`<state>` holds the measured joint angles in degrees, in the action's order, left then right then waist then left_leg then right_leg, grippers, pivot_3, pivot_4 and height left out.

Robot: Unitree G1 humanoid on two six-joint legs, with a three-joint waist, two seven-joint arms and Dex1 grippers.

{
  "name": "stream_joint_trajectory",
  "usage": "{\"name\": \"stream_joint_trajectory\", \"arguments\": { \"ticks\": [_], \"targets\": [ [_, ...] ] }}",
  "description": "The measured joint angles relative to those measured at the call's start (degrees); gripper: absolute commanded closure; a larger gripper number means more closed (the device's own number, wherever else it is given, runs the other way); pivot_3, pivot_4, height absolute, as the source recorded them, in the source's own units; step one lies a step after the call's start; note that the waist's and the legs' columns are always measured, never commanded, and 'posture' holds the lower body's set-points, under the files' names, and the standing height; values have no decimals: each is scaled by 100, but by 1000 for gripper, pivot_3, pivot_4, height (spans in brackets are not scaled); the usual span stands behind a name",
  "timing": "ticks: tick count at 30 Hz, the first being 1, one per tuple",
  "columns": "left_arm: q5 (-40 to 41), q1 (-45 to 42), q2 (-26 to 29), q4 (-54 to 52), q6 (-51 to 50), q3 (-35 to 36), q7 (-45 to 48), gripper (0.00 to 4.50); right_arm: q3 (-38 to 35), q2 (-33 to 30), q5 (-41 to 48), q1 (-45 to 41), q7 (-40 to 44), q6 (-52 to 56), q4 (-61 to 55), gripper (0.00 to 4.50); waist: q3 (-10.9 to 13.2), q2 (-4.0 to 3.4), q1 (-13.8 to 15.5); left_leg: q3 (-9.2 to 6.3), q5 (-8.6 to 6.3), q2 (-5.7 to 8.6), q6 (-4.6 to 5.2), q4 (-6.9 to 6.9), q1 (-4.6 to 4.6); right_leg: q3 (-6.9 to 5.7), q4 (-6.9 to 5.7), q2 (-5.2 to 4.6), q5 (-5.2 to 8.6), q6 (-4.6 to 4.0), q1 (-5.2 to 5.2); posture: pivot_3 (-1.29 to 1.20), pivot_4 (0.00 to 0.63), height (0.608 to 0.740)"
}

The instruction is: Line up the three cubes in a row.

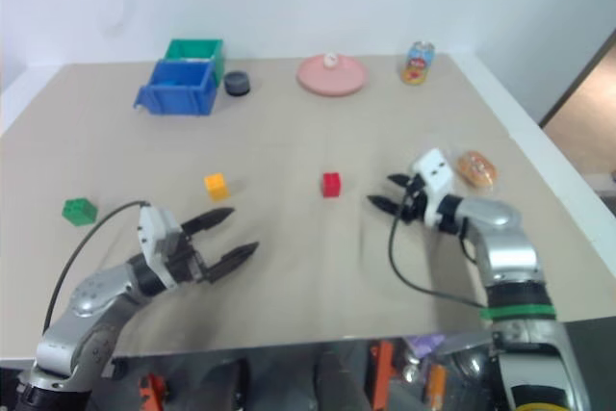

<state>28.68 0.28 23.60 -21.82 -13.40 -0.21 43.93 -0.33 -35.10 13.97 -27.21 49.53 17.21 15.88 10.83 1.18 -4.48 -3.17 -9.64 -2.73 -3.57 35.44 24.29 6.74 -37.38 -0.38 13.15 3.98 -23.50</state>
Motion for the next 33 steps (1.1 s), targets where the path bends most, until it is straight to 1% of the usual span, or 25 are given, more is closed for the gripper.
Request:
{"name": "stream_joint_trajectory", "arguments": {
  "ticks": [3, 7, 9, 13, 17, 22, 27, 33],
  "targets": [
    [-14, 2, -21, -14, 29, -2, -30, 0, 21, 99, 97, 458, -125, 399, -813, 1052, 0, 0, 20, -3, -2, 0, -1, -4, 1, -1, 0, 0, 8, 1, 1, 0, 150, 736],
    [-15, -5, -28, -15, 59, -3, -72, 0, -8, 183, 207, 829, -371, 805, -1513, 1052, -1, 1, 19, -3, -2, 0, -2, -1, -2, -2, 0, 0, 8, -1, 2, 0, 150, 736],
    [-9, -6, -28, -15, 60, -3, -80, 0, -31, 295, 220, 1024, -636, 1084, -1799, 1052, -1, 2, 18, -3, -2, 0, -2, 0, -3, -1, 0, 0, 6, -3, 2, 0, 150, 736],
    [-5, -8, -29, -15, 61, -2, -86, 0, -32, 468, 195, 1250, -1050, 1295, -2244, 1052, -4, 7, 17, -2, -2, 0, -2, 1, -4, -2, 0, 0, 5, -5, 1, 0, 150, 736],
    [9, -72, -69, -15, 58, -3, -108, 0, 82, 916, 44, 1411, -1719, 1630, -2751, 1052, -4, 8, 1, -1, -2, -1, -3, -2, -3, -1, 0, 0, 6, -5, -4, 0, 150, 736],
    [52, -84, -70, -15, 57, -2, -110, 0, 124, 1307, 12, 1310, -2240, 1995, -2876, 1052, -15, 26, -8, -1, -2, -3, -3, -1, -4, -2, 0, 0, 4, -8, -4, 0, 150, 736],
    [56, -83, -65, -13, 55, 1, -110, 0, 188, 1636, -154, 998, -2712, 2089, -2621, 1052, -16, 28, -10, -1, -2, -3, -3, 0, -4, -2, 0, 0, 2, -11, -4, 0, 150, 736],
    [69, -81, -60, -16, 44, 7, -118, 0, 265, 1806, -319, 809, -2905, 1962, -2401, 1052, -16, 27, -10, -1, -2, -3, -3, -9, -1, -2, 2, 0, 4, -12, -8, 0, 150, 736]
  ]
}}
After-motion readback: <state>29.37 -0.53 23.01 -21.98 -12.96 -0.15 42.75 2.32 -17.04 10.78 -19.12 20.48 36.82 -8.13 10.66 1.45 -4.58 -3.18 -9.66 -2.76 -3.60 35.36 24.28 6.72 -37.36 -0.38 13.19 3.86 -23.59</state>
